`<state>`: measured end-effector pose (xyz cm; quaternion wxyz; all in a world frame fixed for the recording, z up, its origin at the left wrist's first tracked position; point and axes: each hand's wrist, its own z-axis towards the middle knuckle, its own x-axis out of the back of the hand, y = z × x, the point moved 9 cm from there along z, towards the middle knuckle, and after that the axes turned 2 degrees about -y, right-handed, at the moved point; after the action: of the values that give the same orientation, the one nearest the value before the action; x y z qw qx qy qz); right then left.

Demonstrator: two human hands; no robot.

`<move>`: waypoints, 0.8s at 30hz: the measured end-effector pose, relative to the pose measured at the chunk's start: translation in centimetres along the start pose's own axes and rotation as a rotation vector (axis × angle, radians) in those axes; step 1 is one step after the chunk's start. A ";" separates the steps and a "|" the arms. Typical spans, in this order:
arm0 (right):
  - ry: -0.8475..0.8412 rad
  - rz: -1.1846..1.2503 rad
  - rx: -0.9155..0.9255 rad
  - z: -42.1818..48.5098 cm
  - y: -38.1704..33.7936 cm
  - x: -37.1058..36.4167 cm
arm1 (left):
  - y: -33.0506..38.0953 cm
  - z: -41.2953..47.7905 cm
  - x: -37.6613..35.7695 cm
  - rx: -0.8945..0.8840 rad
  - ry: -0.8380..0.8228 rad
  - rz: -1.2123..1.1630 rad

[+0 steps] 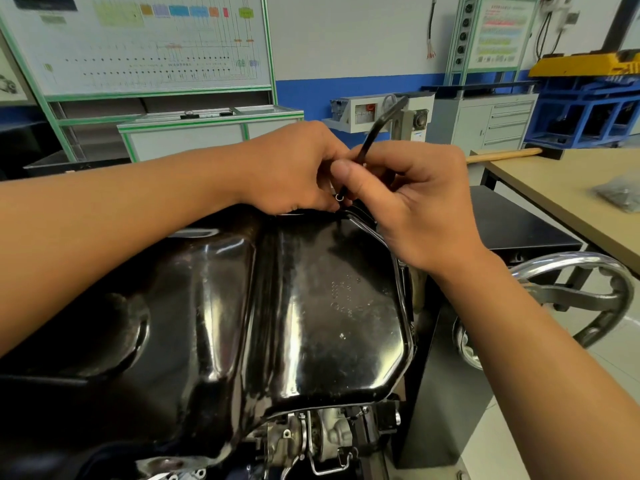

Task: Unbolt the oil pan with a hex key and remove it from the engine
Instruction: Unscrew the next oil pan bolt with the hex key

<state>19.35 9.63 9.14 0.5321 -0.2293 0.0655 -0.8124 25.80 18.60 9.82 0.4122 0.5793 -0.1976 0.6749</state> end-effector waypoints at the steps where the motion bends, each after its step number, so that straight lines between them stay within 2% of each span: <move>1: 0.009 -0.012 -0.001 0.0 0.1 0.1 | 0.1 0.0 0.0 0.003 -0.002 -0.001; 9: -0.117 -0.007 -0.037 0.1 0.2 -0.8 | -0.1 -0.1 0.0 0.012 -0.004 0.007; 12: -0.116 -0.025 -0.048 0.1 0.7 -0.5 | 0.0 -0.1 -0.3 0.022 -0.032 -0.020; 17: -0.023 -0.030 -0.041 -0.2 0.5 0.0 | 0.0 -0.2 -0.2 0.031 -0.031 -0.001; 22: 0.154 0.072 -0.133 -0.8 1.6 0.7 | 0.3 -0.3 -0.1 0.031 -0.033 -0.038; 24: 0.174 0.090 -0.153 -0.9 1.9 0.7 | 0.2 -0.3 -0.2 0.037 -0.037 -0.047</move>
<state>20.28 8.09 7.87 0.5412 -0.1946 0.1836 -0.7972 25.48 18.64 9.59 0.4132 0.6037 -0.1790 0.6579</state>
